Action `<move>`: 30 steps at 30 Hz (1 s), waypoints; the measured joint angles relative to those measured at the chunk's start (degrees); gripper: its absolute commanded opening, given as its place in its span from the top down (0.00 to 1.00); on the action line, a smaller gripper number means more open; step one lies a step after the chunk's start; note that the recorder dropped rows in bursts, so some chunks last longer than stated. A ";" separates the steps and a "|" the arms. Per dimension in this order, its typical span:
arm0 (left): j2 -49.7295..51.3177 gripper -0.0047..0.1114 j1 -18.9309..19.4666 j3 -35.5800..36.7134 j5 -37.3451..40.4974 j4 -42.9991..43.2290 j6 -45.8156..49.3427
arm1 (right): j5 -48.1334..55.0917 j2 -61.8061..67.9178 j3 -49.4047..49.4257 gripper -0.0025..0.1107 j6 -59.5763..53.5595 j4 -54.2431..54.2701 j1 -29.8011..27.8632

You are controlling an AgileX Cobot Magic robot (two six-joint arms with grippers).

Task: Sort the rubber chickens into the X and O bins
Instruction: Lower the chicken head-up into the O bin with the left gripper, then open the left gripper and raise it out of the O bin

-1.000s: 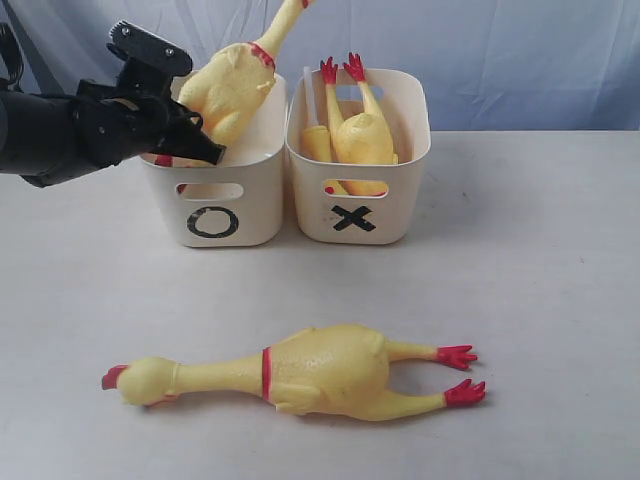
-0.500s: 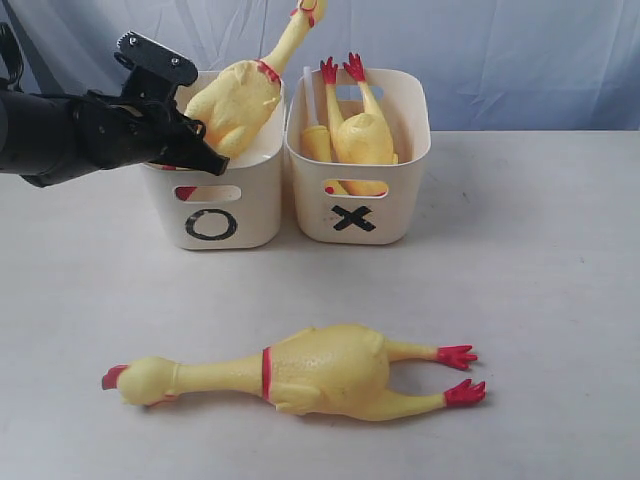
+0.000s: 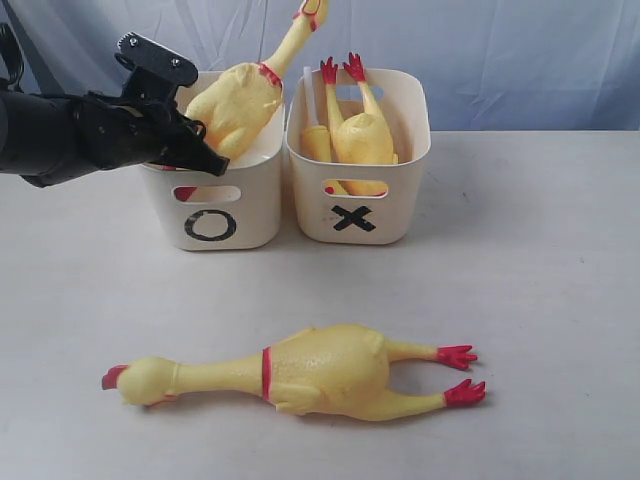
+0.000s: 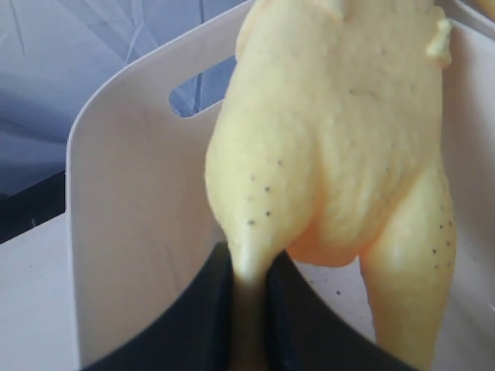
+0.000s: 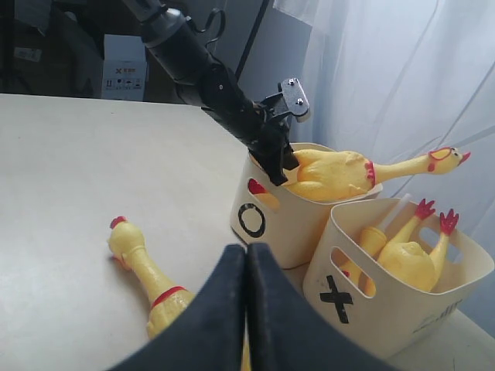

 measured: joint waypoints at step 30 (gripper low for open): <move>-0.14 0.63 0.00 -0.38 -3.88 1.46 -0.11 | 0.00 0.00 0.00 0.98 -0.11 0.00 0.00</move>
